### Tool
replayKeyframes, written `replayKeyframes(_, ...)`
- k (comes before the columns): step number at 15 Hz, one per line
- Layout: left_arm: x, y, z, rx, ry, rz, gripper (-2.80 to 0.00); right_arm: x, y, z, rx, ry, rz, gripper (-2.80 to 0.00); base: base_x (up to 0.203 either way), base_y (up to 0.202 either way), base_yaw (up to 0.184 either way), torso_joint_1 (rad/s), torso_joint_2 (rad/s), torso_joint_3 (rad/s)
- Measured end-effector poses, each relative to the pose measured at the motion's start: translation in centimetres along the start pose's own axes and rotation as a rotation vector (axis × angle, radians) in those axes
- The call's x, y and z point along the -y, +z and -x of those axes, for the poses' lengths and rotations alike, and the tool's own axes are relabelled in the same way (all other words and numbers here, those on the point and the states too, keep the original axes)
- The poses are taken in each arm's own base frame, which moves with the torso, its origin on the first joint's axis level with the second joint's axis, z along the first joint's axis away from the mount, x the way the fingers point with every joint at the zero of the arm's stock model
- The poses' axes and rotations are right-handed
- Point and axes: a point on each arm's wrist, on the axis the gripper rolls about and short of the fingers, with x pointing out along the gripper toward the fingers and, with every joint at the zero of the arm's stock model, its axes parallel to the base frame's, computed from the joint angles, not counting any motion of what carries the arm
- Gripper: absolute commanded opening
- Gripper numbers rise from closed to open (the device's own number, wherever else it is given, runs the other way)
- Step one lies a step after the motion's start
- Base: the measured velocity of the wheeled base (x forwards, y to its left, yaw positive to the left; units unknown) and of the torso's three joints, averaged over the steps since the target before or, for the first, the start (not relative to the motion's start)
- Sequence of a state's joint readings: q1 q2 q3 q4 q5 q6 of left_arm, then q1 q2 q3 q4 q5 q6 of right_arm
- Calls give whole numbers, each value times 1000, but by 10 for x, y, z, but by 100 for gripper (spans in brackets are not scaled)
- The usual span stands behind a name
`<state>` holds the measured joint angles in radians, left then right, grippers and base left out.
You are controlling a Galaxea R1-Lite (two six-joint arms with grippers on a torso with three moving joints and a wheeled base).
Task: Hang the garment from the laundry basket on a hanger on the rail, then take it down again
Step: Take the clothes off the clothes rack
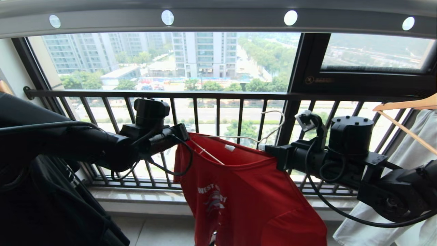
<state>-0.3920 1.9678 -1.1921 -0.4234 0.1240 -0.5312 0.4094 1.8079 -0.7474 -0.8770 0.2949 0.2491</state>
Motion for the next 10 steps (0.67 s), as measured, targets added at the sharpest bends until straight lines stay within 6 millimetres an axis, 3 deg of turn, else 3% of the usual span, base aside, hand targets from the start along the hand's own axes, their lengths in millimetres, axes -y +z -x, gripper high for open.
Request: replayKeyframes(10,-22,8,-12,-122,-139,170,-280,-3,1,3,5,9,5,-280,0,0,0,0,0,0)
